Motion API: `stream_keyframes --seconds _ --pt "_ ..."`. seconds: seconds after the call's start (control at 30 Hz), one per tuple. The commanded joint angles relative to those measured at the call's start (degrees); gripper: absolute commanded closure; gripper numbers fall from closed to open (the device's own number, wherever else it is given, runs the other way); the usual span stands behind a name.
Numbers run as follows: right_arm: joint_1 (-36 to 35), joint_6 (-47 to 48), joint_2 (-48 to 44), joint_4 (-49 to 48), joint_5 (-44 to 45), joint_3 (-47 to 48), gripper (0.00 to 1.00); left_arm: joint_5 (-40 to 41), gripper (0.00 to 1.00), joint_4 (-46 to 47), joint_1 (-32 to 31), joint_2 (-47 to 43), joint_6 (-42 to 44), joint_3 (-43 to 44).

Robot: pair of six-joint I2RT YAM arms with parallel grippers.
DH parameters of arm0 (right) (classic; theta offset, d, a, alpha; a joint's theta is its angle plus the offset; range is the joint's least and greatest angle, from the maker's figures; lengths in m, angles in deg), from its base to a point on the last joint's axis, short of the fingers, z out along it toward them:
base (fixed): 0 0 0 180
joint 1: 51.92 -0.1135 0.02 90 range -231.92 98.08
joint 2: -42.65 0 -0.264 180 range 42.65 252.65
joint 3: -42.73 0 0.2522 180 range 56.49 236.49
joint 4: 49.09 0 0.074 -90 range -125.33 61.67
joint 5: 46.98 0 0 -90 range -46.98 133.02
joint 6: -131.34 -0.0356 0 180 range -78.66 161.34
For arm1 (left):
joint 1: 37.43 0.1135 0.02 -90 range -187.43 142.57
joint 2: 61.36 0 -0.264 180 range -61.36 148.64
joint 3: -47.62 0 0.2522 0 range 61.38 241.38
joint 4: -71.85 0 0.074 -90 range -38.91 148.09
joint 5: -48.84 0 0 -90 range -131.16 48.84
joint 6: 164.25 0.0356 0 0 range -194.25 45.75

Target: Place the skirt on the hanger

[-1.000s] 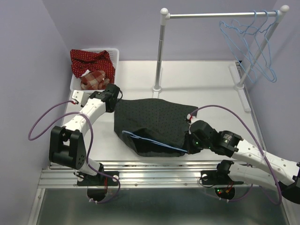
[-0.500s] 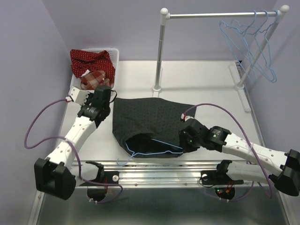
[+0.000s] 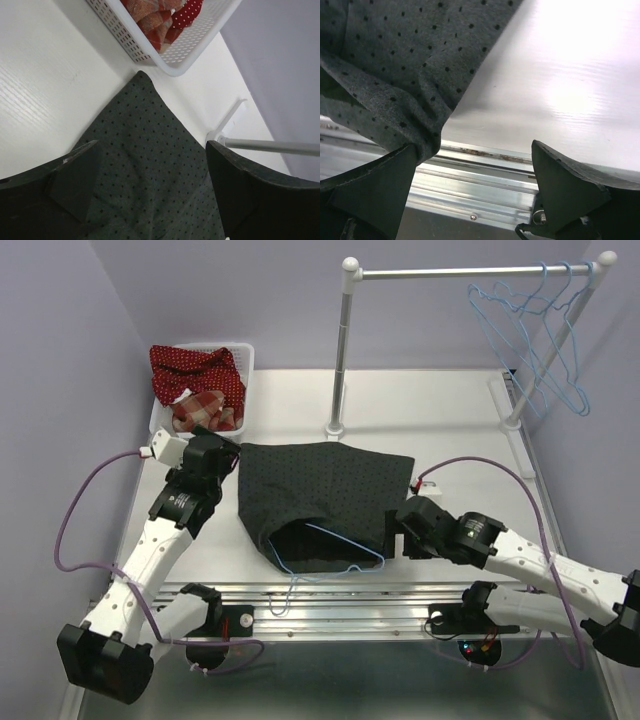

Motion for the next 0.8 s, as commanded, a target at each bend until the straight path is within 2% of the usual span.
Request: stream_keyframes --seconds 0.0,0.13,0.27,0.47,0.77 --pt "0.25 -7.53 -5.85 7.83 10.99 3.82 0.00 -2.55 0.01 -1.02 -0.11 -3.94 1.83 -1.15" --pt "0.25 -8.85 -11.13 8.47 12.49 3.21 0.00 -4.49 0.01 -1.63 -0.11 -5.87 2.27 -2.21" --pt "0.25 -9.12 -16.58 4.53 13.11 2.94 0.00 -8.08 0.01 -2.68 -0.11 -7.45 3.14 -3.17" --pt "0.25 -7.89 -15.37 1.61 18.45 4.34 0.00 -11.96 0.01 -4.36 -0.19 -10.61 4.64 -5.63" --pt "0.25 -1.74 -14.57 -3.75 21.72 4.79 0.00 -13.02 0.01 -4.18 -0.11 -15.98 3.76 -8.54"
